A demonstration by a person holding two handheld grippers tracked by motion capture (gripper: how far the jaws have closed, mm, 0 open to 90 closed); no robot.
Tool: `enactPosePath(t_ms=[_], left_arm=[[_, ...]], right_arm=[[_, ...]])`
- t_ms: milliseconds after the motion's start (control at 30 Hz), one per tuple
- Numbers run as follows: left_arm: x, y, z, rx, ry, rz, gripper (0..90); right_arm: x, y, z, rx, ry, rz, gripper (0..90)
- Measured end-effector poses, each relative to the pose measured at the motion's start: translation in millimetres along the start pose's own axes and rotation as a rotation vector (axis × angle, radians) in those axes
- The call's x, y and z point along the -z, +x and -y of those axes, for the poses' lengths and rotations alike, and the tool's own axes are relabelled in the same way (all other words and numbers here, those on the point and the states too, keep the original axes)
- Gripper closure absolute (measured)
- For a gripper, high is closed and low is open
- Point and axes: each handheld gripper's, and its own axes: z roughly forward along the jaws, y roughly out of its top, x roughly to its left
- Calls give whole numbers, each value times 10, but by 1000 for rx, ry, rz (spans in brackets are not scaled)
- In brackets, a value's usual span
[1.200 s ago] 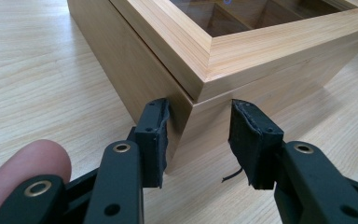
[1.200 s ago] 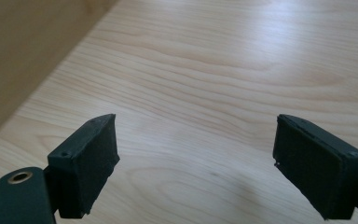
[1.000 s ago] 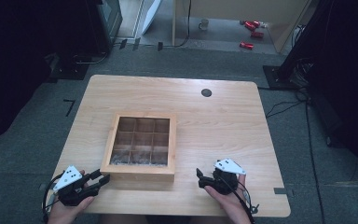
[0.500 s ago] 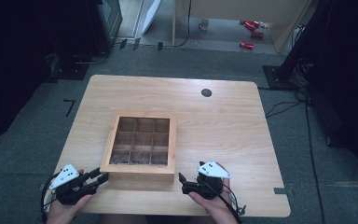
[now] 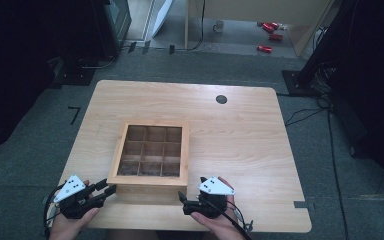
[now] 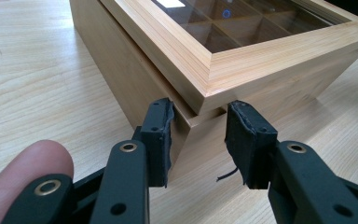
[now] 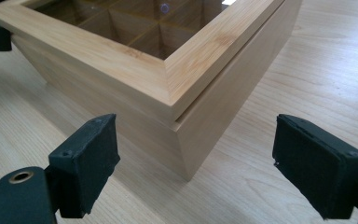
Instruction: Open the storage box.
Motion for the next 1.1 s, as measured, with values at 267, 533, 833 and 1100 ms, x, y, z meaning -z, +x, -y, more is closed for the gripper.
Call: enactPosePath(t_ms=[267,533,833,1100], left_arm=[[3,1,-4,4,-4,3,621],[0,23,1,18,-13,18,614],[49,151,74,35,-23,11,534],[68,336,200,37,15,-58,435]], right_arm=[[-110,35,16,5,-34,40,323],[-114,61,16,14,-55,4,423],[-104,79,-6,33,-58,13,425],[-80,89,-91,43,-70,10,413]])
